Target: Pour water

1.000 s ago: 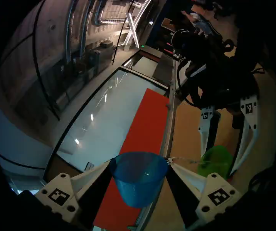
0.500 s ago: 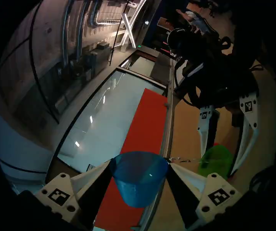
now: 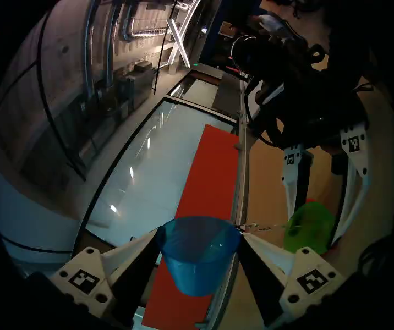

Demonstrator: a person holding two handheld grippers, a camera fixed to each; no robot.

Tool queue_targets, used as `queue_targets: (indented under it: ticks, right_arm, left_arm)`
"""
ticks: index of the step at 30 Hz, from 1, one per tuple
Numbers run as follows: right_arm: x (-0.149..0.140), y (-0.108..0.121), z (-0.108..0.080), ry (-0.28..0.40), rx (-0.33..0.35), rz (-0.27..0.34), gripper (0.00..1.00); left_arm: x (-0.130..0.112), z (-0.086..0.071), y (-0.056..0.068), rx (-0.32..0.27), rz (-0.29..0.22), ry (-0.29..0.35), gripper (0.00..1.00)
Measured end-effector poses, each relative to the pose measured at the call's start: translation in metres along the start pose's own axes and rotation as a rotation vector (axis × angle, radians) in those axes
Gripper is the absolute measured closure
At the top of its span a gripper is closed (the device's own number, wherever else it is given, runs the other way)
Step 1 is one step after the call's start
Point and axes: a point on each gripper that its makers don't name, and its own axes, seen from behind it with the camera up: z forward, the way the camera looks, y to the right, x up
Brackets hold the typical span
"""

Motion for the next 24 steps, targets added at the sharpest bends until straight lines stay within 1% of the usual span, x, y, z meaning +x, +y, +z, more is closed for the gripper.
queue_targets:
  ticks: [9, 17, 24]
  right_arm:
    - [0.0005, 0.0011, -0.001, 0.003, -0.002, 0.001, 0.1]
    - [0.0006, 0.0022, -0.0002, 0.002, -0.004, -0.001, 0.1]
    - [0.0015, 0.0012, 0.0013, 0.003, -0.004, -0.002, 0.1]
  left_arm:
    - [0.0017, -0.0008, -0.0034, 0.003, 0.042, -0.006, 0.11]
    - [0.0008, 0.0008, -0.0035, 0.006, 0.074, -0.008, 0.11]
    - [0.0028, 0.0002, -0.007, 0.012, 0.102, -0.005, 0.11]
